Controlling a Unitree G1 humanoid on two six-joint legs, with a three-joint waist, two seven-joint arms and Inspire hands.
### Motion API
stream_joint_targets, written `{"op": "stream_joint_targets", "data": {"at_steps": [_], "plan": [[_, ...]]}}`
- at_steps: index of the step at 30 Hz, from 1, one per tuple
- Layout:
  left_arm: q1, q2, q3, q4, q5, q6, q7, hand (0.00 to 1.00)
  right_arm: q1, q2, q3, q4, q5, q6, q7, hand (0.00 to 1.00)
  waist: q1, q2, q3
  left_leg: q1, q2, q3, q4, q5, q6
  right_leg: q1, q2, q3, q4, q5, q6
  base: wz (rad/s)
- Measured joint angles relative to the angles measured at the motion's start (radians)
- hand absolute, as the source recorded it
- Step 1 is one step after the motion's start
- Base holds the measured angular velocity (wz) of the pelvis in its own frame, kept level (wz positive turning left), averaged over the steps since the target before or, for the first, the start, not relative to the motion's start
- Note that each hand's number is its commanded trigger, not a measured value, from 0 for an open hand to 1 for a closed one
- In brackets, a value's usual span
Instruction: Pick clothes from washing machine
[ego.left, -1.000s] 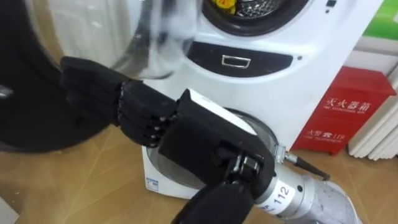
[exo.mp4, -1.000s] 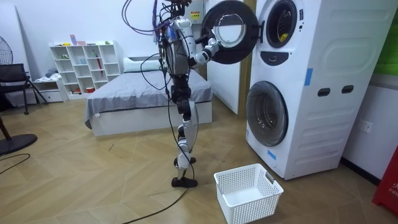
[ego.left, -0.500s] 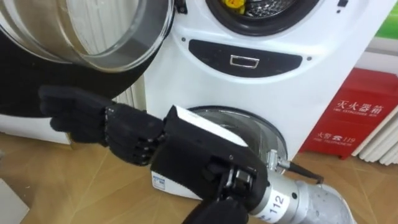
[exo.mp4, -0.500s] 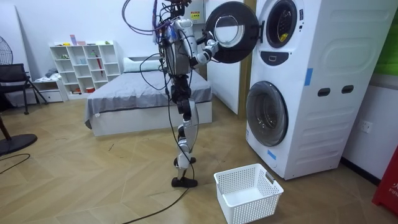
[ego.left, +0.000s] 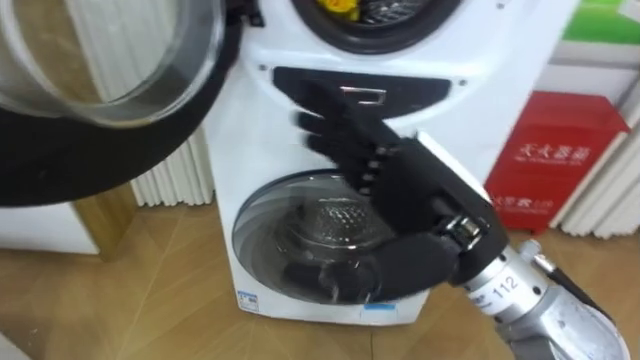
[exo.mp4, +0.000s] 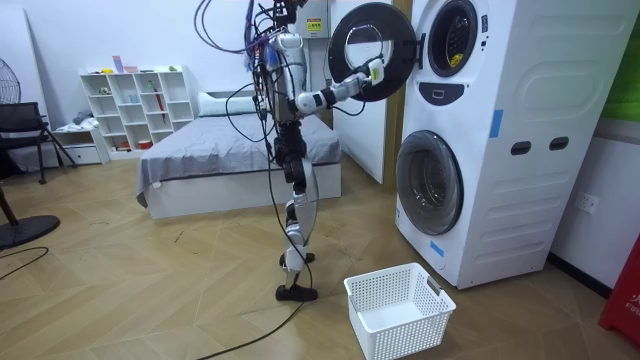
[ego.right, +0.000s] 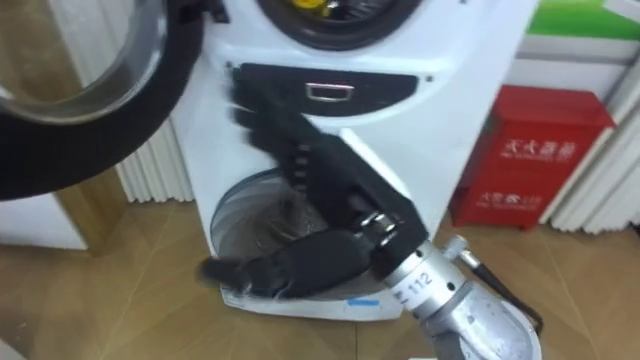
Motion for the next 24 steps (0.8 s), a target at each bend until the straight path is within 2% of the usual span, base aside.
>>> {"op": "stream_joint_targets", "data": {"at_steps": [4, 6, 8, 10, 12, 14, 15, 17, 18, 19, 21, 24], "plan": [[-0.006, 0.0, 0.01, -0.004, 0.006, 0.0, 0.0, 0.0, -0.053, 0.0, -0.008, 0.002, 0.024, 0.001, -0.042, 0.0, -0.004, -0.008, -0.0041, 0.011, 0.0, 0.001, 0.0, 0.004, -0.001, 0.004, 0.001, 0.003, -0.004, 0.0, -0.001, -0.01], [-0.006, 0.002, 0.02, 0.0, 0.006, 0.0, 0.0, 0.0, -0.104, 0.001, -0.01, 0.012, 0.024, 0.001, -0.064, 0.0, 0.004, -0.021, -0.0049, 0.022, 0.0, 0.002, -0.001, 0.004, -0.001, 0.013, 0.001, 0.003, -0.004, 0.0, -0.001, 0.0], [-0.002, 0.002, 0.03, -0.001, 0.003, 0.0, 0.006, 0.0, -0.125, 0.002, -0.011, 0.013, 0.023, 0.001, -0.085, 0.0, 0.017, -0.031, -0.0021, 0.028, 0.0, 0.001, -0.001, 0.003, -0.001, 0.022, 0.001, -0.001, -0.004, 0.0, -0.001, 0.05], [-0.002, 0.002, 0.037, -0.003, -0.007, 0.006, 0.025, 0.0, -0.177, 0.006, -0.01, 0.057, 0.024, 0.004, -0.1, 0.0, 0.024, -0.041, 0.0055, 0.026, 0.0, -0.004, 0.0, 0.003, -0.001, 0.027, 0.001, -0.002, -0.004, 0.0, -0.001, 0.07], [0.0, 0.004, 0.046, -0.003, 0.004, 0.021, 0.035, 0.0, -0.199, 0.006, -0.01, 0.088, 0.019, 0.01, -0.117, 0.0, 0.03, -0.04, 0.007, 0.017, 0.001, -0.014, 0.016, -0.002, -0.001, 0.029, 0.002, -0.008, -0.001, 0.0, -0.001, 0.14], [-0.001, 0.002, 0.047, -0.002, 0.005, 0.034, 0.037, 0.0, -0.21, 0.006, -0.01, 0.105, 0.018, 0.012, -0.121, 0.0, 0.035, -0.037, 0.0084, -0.002, 0.006, -0.027, 0.062, -0.023, -0.003, 0.033, 0.007, -0.022, 0.0, 0.0, -0.001, 0.17], [-0.005, 0.001, 0.047, -0.001, 0.003, 0.043, 0.04, 0.0, -0.21, 0.008, -0.01, 0.117, 0.02, 0.012, -0.122, 0.0, 0.039, -0.03, 0.0123, -0.016, 0.01, -0.035, 0.093, -0.038, -0.006, 0.036, 0.012, -0.027, 0.002, -0.002, -0.003, 0.11], [-0.001, 0.001, 0.051, -0.003, 0.004, 0.051, 0.041, 0.0, -0.212, 0.021, -0.011, 0.132, 0.017, 0.012, -0.128, 0.0, 0.054, -0.025, 0.014, -0.056, 0.026, -0.04, 0.166, -0.067, -0.011, 0.019, 0.025, -0.027, 0.032, -0.016, -0.014, 0.04], [-0.005, 0.001, 0.057, 0.005, 0.004, 0.055, 0.041, 0.0, -0.22, 0.033, -0.011, 0.147, 0.011, 0.012, -0.129, 0.0, 0.063, -0.016, 0.0184, -0.091, 0.044, -0.044, 0.24, -0.102, -0.017, 0.005, 0.039, -0.027, 0.065, -0.038, -0.025, -0.06], [0.001, 0.004, 0.058, 0.007, 0.003, 0.058, 0.042, 0.0, -0.22, 0.045, -0.01, 0.157, 0.011, 0.012, -0.13, 0.0, 0.074, -0.01, 0.0196, -0.115, 0.061, -0.047, 0.3, -0.128, -0.024, -0.008, 0.052, -0.026, 0.105, -0.062, -0.034, 0.0], [0.014, 0.008, 0.058, 0.008, 0.004, 0.068, 0.043, 0.0, -0.22, 0.05, -0.009, 0.178, 0.01, 0.01, -0.139, 0.0, 0.084, -0.01, 0.0197, -0.134, 0.075, -0.032, 0.36, -0.144, -0.03, -0.025, 0.055, -0.026, 0.154, -0.103, -0.043, 0.19], [0.031, 0.009, 0.056, 0.006, 0.008, 0.095, 0.044, 0.0, -0.226, 0.054, -0.008, 0.211, 0.011, 0.008, -0.167, 0.0, 0.107, -0.023, 0.0074, -0.151, 0.079, -0.018, 0.408, -0.143, -0.031, -0.042, 0.05, -0.02, 0.208, -0.143, -0.058, 0.25]]}}
